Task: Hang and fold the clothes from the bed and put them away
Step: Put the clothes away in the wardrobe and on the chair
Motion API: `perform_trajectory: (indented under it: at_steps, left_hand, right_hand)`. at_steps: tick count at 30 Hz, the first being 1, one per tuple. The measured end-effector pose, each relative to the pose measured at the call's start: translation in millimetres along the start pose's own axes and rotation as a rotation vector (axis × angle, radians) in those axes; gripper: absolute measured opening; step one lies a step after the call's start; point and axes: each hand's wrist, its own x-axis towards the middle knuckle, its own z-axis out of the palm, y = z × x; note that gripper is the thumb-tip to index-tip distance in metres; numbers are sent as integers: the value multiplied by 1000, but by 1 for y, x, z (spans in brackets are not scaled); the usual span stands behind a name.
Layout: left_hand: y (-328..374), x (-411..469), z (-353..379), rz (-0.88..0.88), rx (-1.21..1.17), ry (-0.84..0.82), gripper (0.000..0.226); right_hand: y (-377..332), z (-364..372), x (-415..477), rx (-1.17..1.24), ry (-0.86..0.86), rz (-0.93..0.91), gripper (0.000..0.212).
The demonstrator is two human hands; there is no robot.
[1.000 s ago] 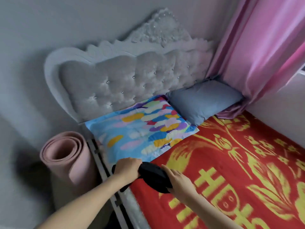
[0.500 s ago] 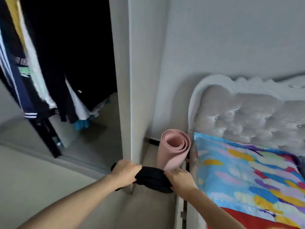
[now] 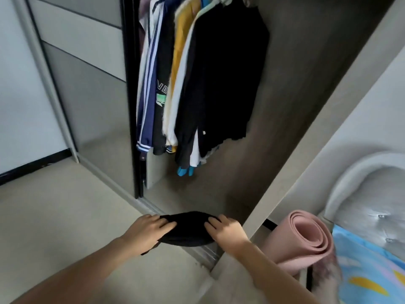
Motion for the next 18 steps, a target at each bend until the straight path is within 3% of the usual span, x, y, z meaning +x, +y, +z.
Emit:
perform_trajectory:
  at_steps: [4,11,14,18]
  left_hand:
    - [-38,-2,-3,-92,-53,40,81]
    - [-60,43,-7,-127,0,-12,58]
    - [-66,71,5,-170,-131,-86,41]
    - [-79,111,27,-230,-329,-220,38]
  right_hand:
    - [2,-4,45,-3,-13,1,48]
    - [32,9,71,10,-181,111,62]
    - [47,23,77,8,-219,137,60]
    - [70,48,93,76,-315,184,58]
